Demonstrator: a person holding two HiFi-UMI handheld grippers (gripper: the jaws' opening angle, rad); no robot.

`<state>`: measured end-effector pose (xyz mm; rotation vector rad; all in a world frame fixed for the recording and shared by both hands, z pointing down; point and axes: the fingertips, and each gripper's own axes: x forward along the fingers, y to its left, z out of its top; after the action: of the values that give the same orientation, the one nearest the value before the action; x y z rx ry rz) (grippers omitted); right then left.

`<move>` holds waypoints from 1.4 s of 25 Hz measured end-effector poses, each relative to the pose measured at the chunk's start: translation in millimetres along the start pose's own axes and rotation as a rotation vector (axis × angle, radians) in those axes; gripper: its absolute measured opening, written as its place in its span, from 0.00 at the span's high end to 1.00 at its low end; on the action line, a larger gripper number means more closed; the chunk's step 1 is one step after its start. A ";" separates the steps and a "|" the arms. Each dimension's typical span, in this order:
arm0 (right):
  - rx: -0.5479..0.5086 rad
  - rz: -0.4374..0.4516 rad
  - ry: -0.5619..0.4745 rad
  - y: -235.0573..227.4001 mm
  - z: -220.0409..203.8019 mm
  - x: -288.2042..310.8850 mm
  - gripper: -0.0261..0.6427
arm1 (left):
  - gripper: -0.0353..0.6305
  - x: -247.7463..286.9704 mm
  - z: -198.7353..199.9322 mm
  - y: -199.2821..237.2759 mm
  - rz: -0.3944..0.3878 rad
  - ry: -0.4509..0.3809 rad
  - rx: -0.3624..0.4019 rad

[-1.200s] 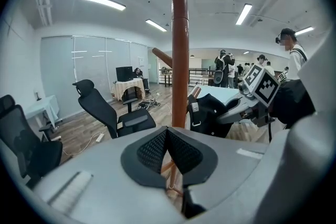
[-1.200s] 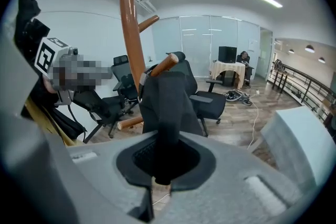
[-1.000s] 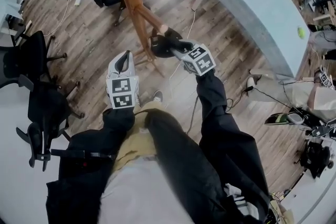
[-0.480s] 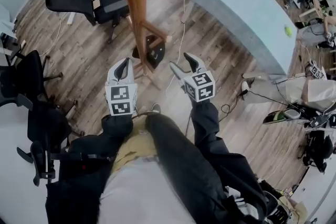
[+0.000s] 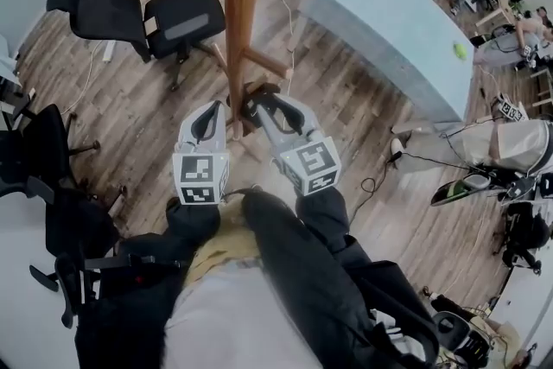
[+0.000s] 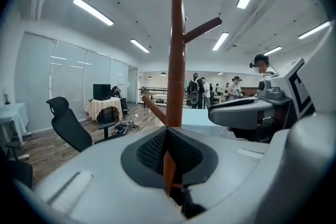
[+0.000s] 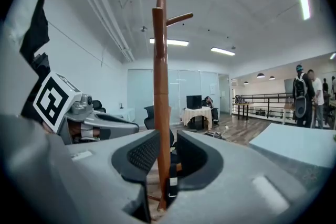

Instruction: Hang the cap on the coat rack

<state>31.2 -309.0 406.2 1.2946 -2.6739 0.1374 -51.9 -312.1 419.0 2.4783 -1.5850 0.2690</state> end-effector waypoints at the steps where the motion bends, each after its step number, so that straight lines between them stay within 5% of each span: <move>1: -0.003 -0.008 -0.019 3.2 7.4 0.7 0.84 | 0.95 -0.3 4.9 -0.6 -0.004 -0.014 0.000; 3: 0.004 -0.023 -0.049 7.6 17.8 2.2 0.96 | 0.95 -0.3 11.7 -1.4 -0.009 -0.032 0.000; 35: 0.050 -0.115 -0.073 2.1 28.8 2.1 0.96 | 0.95 7.4 19.9 -5.0 -0.050 -0.048 0.011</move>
<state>25.1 -313.9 378.4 1.4930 -2.6627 0.1462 -43.3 -321.5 401.4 2.5470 -1.5412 0.2128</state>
